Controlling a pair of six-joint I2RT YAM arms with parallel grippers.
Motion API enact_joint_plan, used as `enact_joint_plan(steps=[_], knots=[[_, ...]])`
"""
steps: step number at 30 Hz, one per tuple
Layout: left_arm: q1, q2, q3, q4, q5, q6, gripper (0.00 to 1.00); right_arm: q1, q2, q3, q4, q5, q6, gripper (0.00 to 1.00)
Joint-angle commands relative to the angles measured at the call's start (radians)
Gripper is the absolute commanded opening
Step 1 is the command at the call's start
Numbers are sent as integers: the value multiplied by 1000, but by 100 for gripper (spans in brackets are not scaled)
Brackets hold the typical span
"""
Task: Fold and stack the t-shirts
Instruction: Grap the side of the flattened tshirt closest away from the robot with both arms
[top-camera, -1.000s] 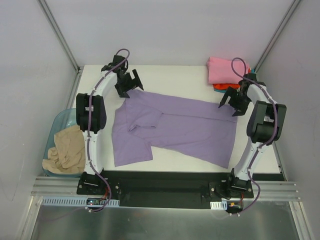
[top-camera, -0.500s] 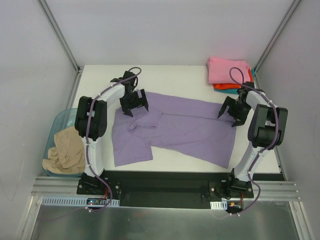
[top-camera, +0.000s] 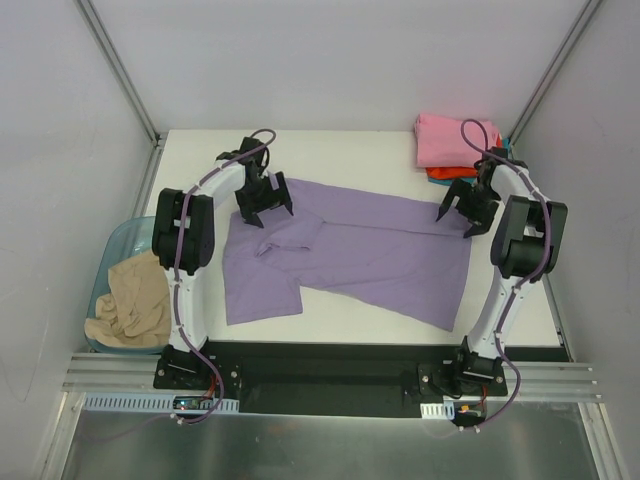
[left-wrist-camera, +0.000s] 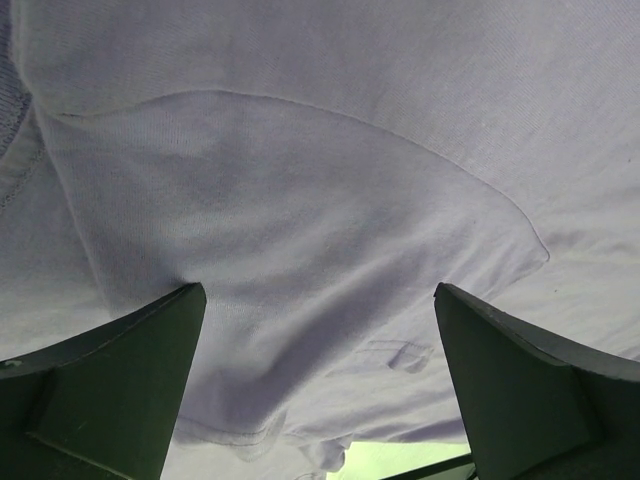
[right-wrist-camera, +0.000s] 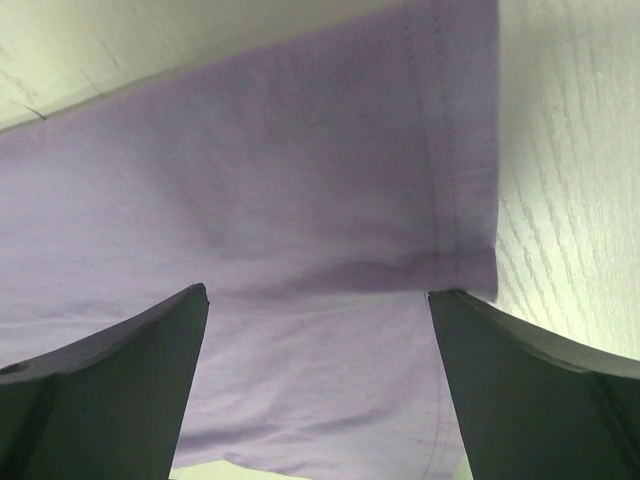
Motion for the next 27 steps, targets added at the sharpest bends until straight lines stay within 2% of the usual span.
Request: enact_joint_plan(steps=[1,5,7,10,13,14,17,23,27], knots=[[8,-114,-8,-2,14,33,99,-8,-37,50,-37,10,-23,97],[-18,-332,-130,-5,-47,20,99,-8,-211,-90,29,67,4,97],[-52,-423,-242,-13,-102,3,99,-8,-359,-212,97,93,22,97],[-105,-626,-406,-39,-177,-68,99,-8,-558,-386,192,133,85,97],[-156,-755,-551,-134,-275,-167,99,-17,-698,-511,244,106,150,97],[-191,-782,-609,-211,-306,-233,100,-27,-718,-533,247,8,158,97],[-228,-878,-725,-341,-360,-382,99,-80,-749,-587,259,-130,219,97],[-261,-1075,-942,-367,-325,-529,97,-80,-811,-667,289,-95,210,97],[-259,-1118,-977,-344,-365,-566,91,-80,-861,-688,299,-74,205,97]])
